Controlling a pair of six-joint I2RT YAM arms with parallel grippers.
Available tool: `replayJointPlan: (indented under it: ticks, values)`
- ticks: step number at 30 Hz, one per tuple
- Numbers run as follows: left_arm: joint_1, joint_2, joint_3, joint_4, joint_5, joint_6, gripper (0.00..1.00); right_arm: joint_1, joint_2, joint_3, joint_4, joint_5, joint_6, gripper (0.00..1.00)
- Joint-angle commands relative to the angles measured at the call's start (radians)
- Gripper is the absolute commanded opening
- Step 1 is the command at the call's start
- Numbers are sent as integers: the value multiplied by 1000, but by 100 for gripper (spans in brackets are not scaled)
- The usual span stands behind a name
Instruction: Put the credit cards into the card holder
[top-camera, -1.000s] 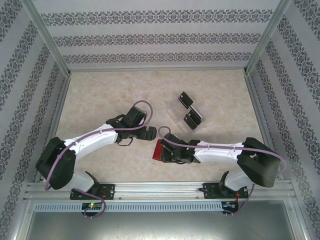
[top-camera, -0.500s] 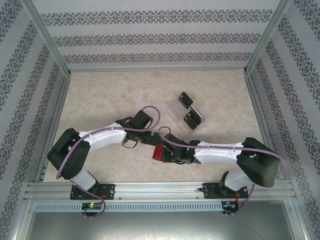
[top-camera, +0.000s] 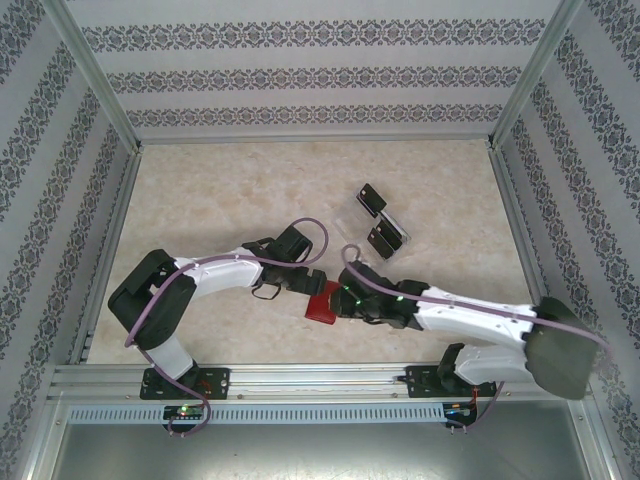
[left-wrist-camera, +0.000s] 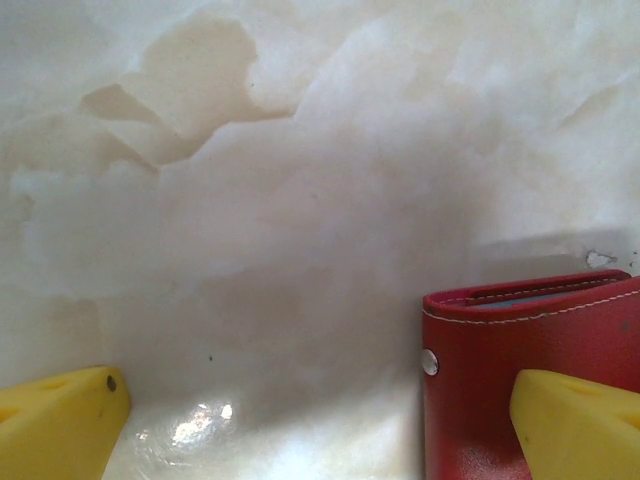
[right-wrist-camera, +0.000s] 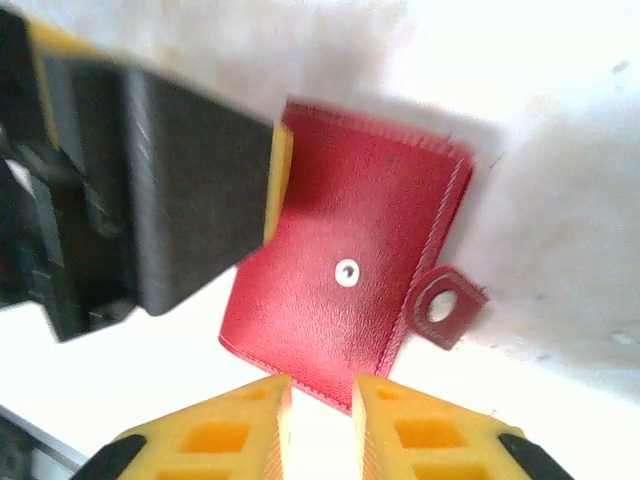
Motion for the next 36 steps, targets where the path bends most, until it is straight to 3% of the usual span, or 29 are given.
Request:
replayJointPlan:
  ticks: [1, 6, 20, 28, 36]
  values:
    - [-7, 32, -23, 0, -46, -20, 100, -56, -53, 15, -165, 61, 1, 33]
    - [-7, 35, -35, 12, -59, -25, 100, -96, -5, 68, -243, 71, -58, 42]
    - [-7, 47, -62, 45, -64, -40, 100, -93, 198, 207, -234, 56, -115, 43]
    - [-7, 54, -68, 59, -60, -43, 100, -84, 276, 240, -228, 33, -127, 39]
    - [-7, 52, -70, 62, -59, -42, 100, -82, 302, 240, -226, 28, -132, 26]
